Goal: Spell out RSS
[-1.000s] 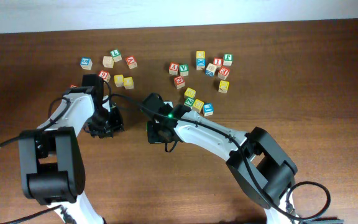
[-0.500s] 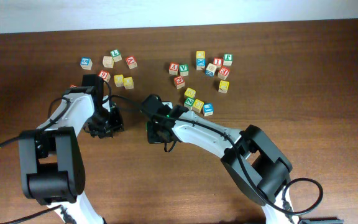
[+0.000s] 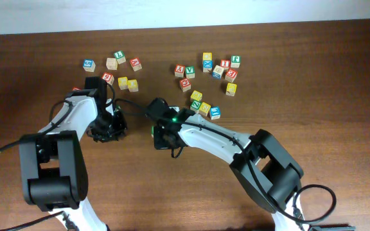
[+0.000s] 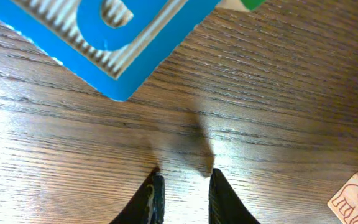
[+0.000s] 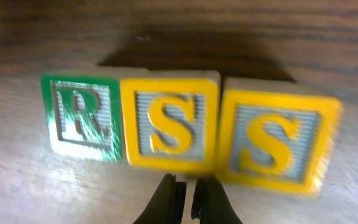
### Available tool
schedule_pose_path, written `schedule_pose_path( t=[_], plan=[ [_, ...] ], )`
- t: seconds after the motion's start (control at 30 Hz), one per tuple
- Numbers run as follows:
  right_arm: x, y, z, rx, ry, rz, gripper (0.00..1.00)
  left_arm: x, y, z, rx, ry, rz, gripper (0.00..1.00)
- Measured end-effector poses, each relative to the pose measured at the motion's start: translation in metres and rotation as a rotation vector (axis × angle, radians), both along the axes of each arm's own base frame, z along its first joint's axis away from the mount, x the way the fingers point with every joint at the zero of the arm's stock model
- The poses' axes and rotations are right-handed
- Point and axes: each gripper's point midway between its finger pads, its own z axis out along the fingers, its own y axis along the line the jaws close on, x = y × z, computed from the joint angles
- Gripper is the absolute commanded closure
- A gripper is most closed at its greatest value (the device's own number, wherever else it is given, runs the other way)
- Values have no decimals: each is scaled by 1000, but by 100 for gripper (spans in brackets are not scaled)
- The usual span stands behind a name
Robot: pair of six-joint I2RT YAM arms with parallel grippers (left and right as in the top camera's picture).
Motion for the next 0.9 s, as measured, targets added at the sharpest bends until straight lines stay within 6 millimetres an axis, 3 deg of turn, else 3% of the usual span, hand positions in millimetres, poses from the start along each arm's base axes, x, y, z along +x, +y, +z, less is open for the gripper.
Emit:
schedule_pose_path(
  t=[0.1,0.17,0.27,0.4,0.5,0.63,0.73,0.9],
  plan=[
    [0,-2,20,15,-17,3,96,0,-2,0,-11,-1,0,91],
    [6,1,41,51,-55,14,96,0,-3,1,-19,-1,0,100],
    [24,0,66,98,-115,13,96,0,-7,1,-38,-2,1,100],
    [45,-8,72,119,-159,-3,94,5,-16,2,-57,-22,-18,100],
    [68,-10,81,153,-231,-1,90,9,-39,2,-70,-46,-77,100],
    [81,-3,91,191,-293,14,88,12,-61,3,-76,-74,-132,100],
    [85,1,88,200,-307,18,91,13,-65,3,-78,-77,-126,100],
    [84,0,55,160,-258,22,96,13,-64,3,-78,-76,-110,100]
  ],
)
